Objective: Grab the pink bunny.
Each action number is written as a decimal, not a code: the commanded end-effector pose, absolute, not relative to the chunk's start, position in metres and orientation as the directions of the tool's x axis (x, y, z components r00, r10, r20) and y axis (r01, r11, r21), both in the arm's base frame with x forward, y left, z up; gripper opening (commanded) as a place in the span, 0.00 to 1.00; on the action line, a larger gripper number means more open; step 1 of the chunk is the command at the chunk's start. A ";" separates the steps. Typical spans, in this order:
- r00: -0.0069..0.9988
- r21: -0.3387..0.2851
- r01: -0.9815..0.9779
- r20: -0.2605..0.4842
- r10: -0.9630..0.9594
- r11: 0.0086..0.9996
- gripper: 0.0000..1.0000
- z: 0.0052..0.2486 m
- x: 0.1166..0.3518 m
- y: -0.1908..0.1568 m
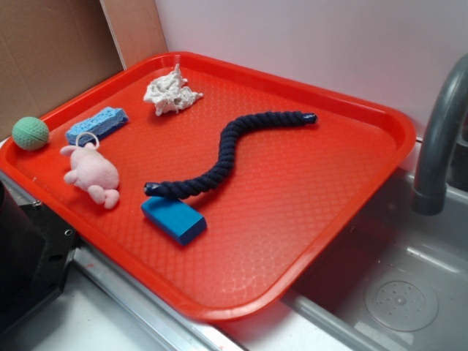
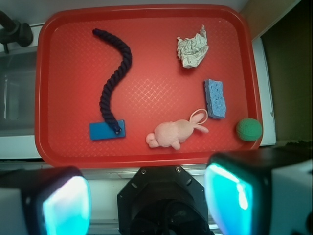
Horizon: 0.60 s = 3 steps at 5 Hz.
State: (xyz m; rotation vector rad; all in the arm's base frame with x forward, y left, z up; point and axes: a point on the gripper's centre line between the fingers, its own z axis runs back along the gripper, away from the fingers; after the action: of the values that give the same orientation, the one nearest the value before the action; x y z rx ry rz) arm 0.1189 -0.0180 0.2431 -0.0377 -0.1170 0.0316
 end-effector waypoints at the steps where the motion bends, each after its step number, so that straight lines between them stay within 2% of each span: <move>1: 0.993 -0.039 -0.029 0.116 0.034 0.999 1.00 0.243 0.119 -0.018; 2: 0.945 -0.024 -0.274 0.177 0.274 0.961 1.00 0.204 0.132 0.025; 3: 0.833 -0.113 -0.496 0.217 0.508 0.861 1.00 0.175 0.134 0.044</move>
State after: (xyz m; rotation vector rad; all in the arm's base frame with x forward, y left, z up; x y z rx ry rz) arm 0.1320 0.0418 0.1680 -0.0500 -0.2192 0.5358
